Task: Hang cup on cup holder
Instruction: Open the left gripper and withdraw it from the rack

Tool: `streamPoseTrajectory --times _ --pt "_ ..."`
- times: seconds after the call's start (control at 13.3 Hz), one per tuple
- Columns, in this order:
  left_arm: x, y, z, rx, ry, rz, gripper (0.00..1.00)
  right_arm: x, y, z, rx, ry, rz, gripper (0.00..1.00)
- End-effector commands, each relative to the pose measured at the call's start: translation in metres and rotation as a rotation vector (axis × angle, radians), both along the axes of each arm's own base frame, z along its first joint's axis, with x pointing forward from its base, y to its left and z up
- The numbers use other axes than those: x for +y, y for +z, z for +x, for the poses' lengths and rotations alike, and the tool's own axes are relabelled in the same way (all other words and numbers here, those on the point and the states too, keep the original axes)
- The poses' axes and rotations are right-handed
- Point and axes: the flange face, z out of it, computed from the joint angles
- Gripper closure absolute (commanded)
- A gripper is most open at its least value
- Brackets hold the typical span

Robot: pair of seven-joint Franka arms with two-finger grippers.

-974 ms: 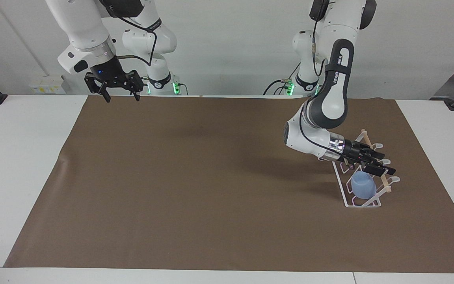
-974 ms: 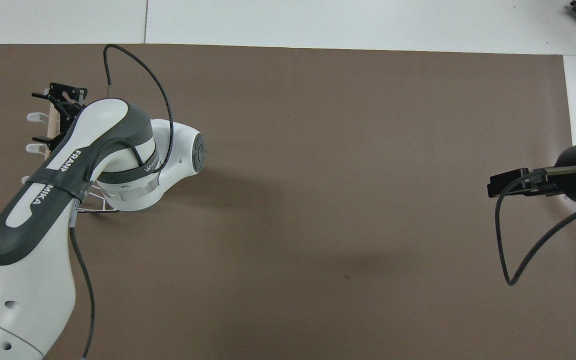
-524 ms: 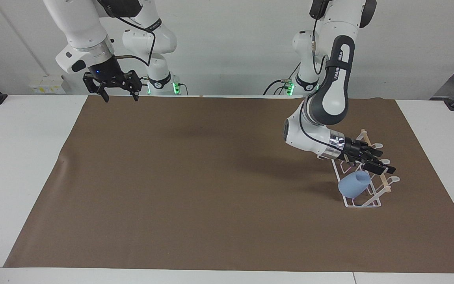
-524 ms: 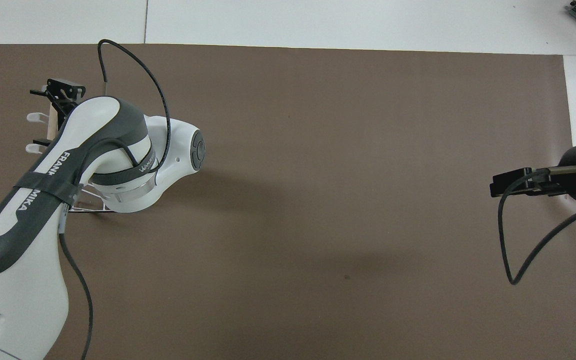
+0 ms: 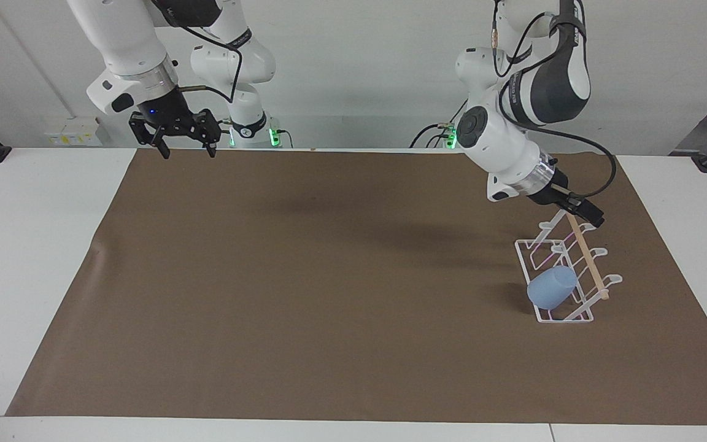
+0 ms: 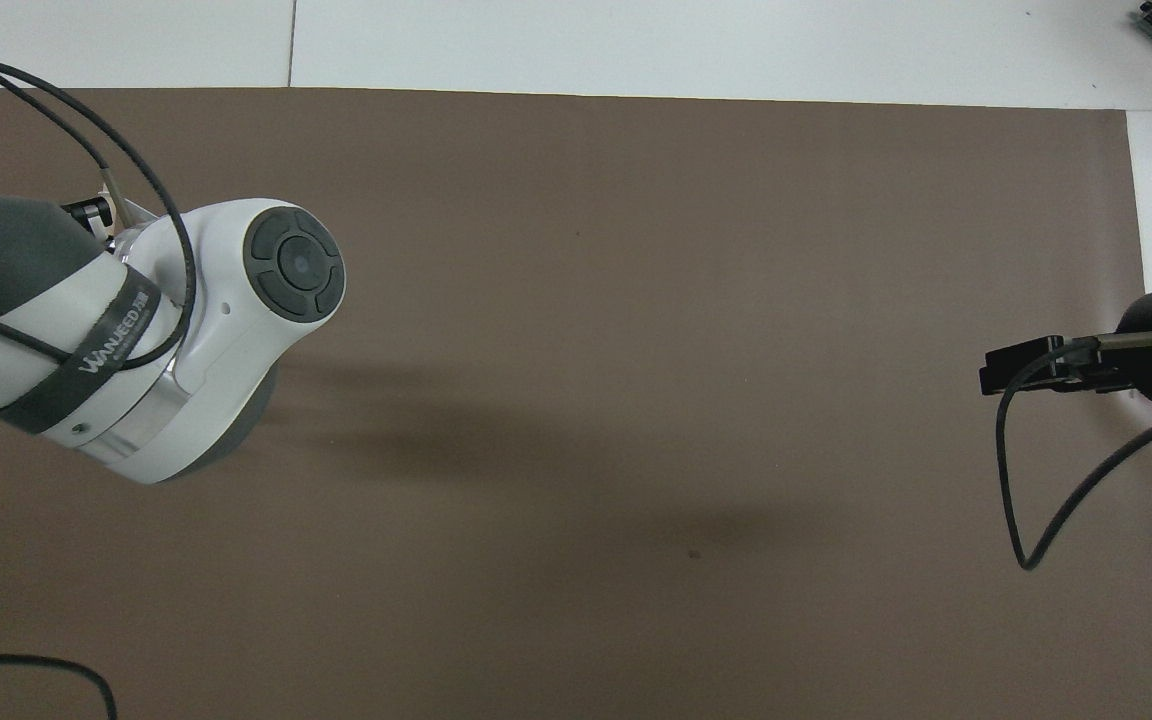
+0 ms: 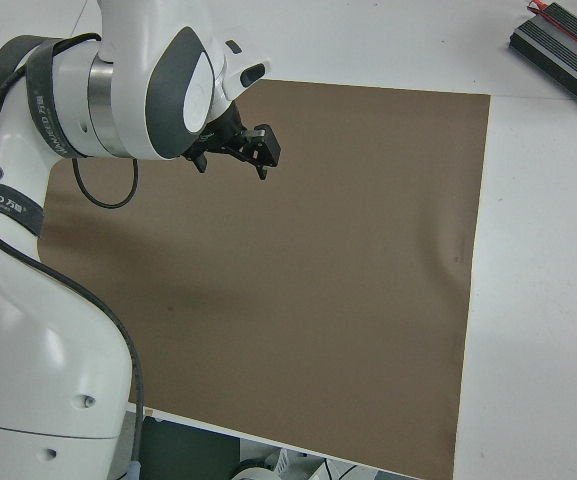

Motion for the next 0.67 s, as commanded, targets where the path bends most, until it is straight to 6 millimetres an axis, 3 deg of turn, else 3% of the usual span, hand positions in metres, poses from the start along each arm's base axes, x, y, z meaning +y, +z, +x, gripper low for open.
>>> streamPoseTrajectory --times 0.0,0.15,0.22,0.45,0.6 --pt "0.028 0.022 -0.007 -0.036 0.107 -0.166 0.00 -0.003 0.003 -0.004 0.010 -0.019 0.002 0.00" --pt "0.042 0.028 -0.011 -0.015 0.206 -0.334 0.00 -0.002 0.003 -0.004 0.010 -0.017 0.002 0.00" --pt "0.068 0.030 -0.004 -0.016 0.285 -0.428 0.00 -0.002 0.003 -0.004 0.010 -0.017 0.000 0.00" --pt "0.106 0.036 -0.001 -0.033 0.414 -0.596 0.00 -0.002 0.003 -0.004 0.010 -0.017 0.002 0.00" --pt "0.122 0.056 -0.007 -0.061 0.495 -0.731 0.00 -0.003 0.003 -0.004 0.010 -0.019 0.002 0.00"
